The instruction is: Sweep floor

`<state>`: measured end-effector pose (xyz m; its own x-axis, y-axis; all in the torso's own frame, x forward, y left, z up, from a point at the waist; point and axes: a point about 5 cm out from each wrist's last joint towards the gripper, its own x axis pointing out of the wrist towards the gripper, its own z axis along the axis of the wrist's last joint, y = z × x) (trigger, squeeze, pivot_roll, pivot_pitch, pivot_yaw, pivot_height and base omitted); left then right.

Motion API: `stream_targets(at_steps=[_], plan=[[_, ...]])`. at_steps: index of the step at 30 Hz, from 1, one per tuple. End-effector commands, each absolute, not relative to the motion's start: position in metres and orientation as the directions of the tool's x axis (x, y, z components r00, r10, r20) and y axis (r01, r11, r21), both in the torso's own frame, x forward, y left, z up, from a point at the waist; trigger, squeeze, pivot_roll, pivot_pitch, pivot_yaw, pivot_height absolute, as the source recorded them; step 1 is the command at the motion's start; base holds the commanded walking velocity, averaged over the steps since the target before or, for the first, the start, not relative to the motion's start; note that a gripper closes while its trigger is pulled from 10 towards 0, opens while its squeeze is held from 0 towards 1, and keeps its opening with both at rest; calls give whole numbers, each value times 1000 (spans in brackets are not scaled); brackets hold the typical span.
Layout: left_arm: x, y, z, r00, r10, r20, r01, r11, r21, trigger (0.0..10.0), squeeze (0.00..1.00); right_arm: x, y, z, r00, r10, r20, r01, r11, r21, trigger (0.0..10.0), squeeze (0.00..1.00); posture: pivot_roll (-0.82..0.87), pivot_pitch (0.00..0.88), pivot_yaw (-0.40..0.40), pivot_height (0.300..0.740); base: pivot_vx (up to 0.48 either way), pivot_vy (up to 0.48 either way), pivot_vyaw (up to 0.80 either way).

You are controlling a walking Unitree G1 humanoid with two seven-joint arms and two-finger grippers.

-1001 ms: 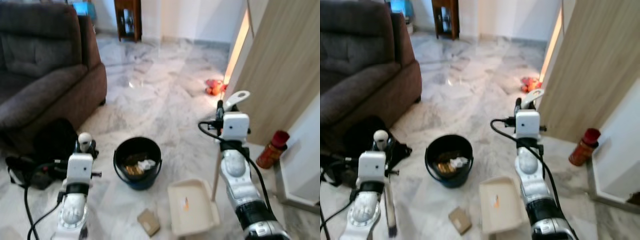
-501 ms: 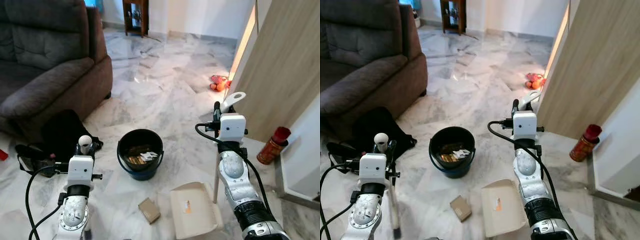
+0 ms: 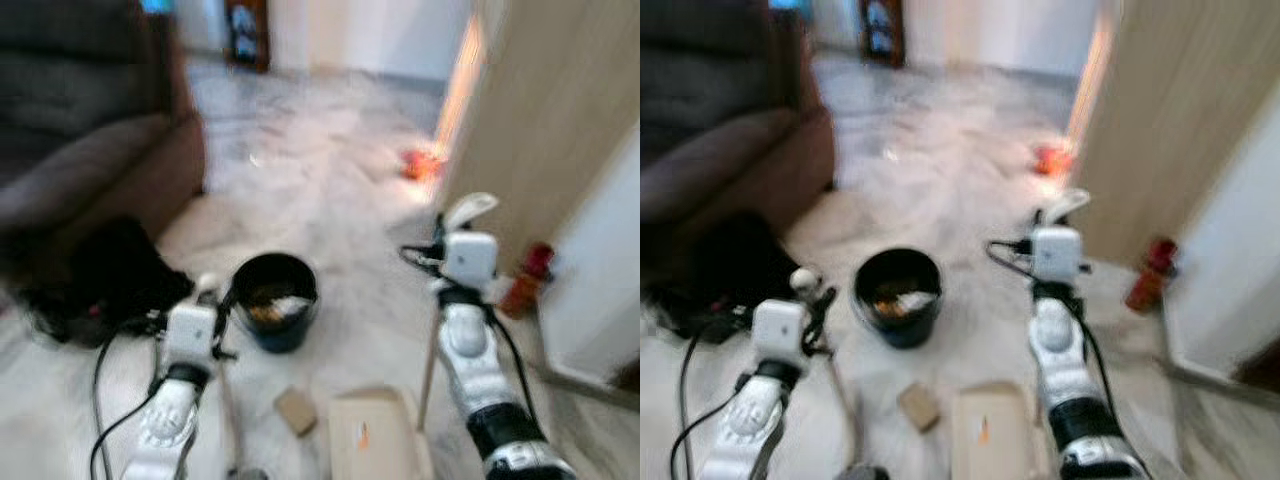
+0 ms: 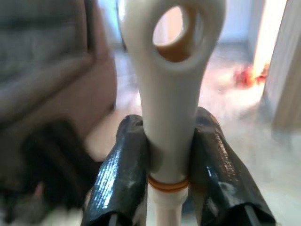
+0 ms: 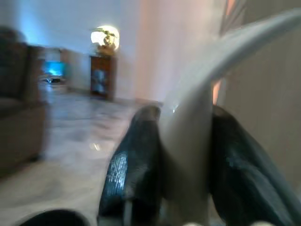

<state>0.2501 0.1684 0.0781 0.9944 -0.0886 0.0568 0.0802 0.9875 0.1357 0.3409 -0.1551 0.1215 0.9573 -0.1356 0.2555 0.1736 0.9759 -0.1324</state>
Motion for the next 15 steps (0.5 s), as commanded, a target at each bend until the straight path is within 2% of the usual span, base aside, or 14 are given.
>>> stream_targets(at_steps=[1, 8, 15], plan=[[258, 172, 92, 990, -101, 96, 84, 982, 168, 10000, 0, 341, -160, 120, 950, -193, 244, 215, 974, -66, 10000, 0, 179, 69, -27, 740, 0, 0, 0], [258, 176, 95, 989, -114, 89, 98, 980, 172, 10000, 0, 343, -165, 107, 954, -259, 150, 255, 966, 45, 10000, 0, 182, 70, -25, 740, 0, 0, 0], [257, 177, 97, 988, -118, 98, 96, 975, 199, 10000, 0, 345, -168, 108, 948, -277, 157, 273, 961, 44, 10000, 0, 179, 56, -22, 740, 0, 0, 0]])
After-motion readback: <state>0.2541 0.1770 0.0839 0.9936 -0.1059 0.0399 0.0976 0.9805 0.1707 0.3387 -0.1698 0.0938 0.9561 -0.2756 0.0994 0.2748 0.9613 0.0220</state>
